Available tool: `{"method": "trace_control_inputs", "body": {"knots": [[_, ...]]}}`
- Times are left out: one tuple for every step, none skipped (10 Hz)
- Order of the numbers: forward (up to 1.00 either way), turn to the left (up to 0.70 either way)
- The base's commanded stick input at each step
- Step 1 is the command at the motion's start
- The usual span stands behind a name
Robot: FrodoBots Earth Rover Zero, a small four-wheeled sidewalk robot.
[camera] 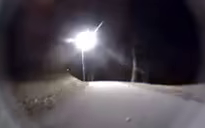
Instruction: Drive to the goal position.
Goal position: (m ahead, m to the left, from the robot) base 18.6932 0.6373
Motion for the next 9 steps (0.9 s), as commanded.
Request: {"method": "trace_control_inputs", "body": {"knots": [[1.0,0.0],[1.0,0.0],[1.0,0.0],[1.0,0.0],[1.0,0.0],[0.58,0.0],[0.08,0.0],[0.0,0.0],[0.0,0.0]]}}
